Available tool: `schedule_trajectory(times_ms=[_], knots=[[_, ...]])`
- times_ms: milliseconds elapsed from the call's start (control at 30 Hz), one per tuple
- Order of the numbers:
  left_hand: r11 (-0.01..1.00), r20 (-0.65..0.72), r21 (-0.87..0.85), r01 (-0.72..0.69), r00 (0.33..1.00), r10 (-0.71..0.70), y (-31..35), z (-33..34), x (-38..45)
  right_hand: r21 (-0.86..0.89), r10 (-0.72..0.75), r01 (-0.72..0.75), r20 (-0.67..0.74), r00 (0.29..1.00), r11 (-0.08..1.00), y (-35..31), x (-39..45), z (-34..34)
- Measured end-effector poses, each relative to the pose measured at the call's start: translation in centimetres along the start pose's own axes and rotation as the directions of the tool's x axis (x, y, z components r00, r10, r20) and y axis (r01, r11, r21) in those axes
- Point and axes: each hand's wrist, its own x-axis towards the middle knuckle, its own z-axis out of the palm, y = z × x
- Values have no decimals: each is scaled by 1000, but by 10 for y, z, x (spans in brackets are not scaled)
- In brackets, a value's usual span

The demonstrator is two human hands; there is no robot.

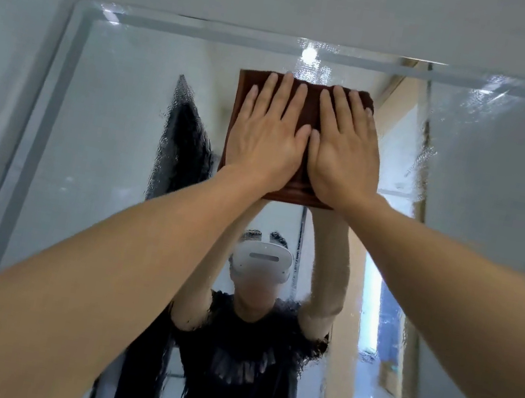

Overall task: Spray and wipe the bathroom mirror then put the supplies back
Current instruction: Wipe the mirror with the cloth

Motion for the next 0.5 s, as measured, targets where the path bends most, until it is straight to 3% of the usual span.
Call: schedule_trajectory(times_ms=[500], knots=[[1000,-12,10,14,1000,-14,-22,-5,98,2,-55,55,60,997,998,17,101,3]])
